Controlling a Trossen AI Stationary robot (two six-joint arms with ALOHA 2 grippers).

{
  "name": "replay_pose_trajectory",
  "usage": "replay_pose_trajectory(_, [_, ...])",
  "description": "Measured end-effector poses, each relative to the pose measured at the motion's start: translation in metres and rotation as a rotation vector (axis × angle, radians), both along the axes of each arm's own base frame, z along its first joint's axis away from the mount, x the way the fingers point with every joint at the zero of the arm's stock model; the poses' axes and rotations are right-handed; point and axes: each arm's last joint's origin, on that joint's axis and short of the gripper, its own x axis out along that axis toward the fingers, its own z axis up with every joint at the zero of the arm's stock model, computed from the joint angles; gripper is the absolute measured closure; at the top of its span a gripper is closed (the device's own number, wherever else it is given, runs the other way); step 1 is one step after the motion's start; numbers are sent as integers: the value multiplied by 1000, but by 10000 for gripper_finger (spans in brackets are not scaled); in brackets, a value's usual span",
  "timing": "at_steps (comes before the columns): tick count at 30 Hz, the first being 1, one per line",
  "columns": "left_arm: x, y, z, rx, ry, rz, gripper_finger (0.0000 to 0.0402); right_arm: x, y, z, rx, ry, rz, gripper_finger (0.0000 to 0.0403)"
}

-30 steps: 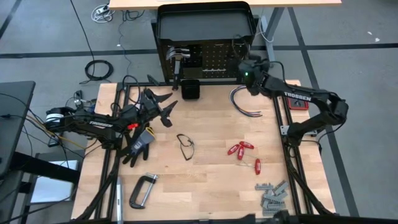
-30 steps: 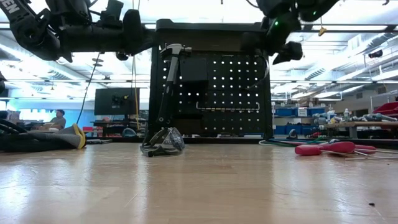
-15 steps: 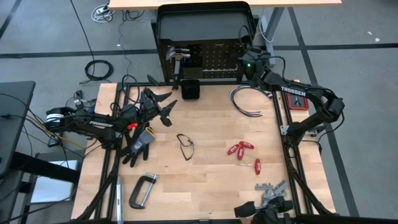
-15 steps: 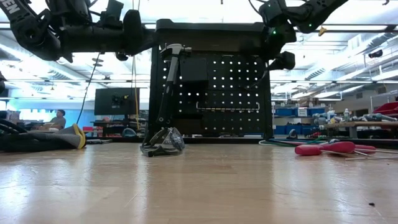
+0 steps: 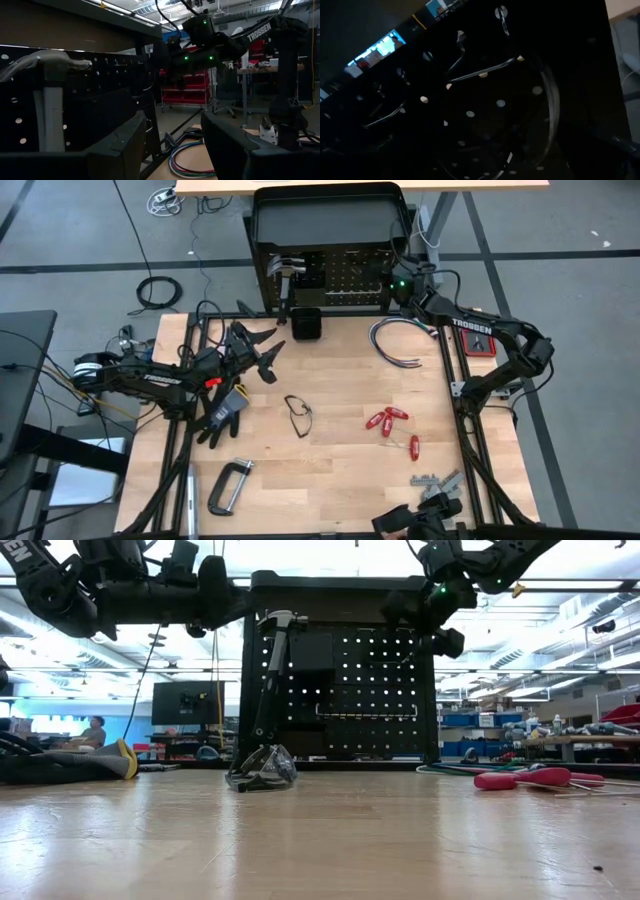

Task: Hang tools onto peg board
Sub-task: Hang the safety goggles on the peg board

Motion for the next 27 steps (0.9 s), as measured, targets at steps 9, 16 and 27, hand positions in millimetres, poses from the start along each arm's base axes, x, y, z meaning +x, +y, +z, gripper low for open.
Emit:
replay_pose_trajectory(9, [0, 0, 0, 0, 0, 0, 204, 0, 0, -1, 36, -75, -15, 9])
replay_pose_trajectory(16, [0, 0, 0, 0, 0, 0, 204, -1, -2, 2, 40, -188, -35, 18])
replay_pose_trajectory(27, [0, 0, 1, 1, -6, 0, 204, -9, -10, 2, 63, -279, -82, 27])
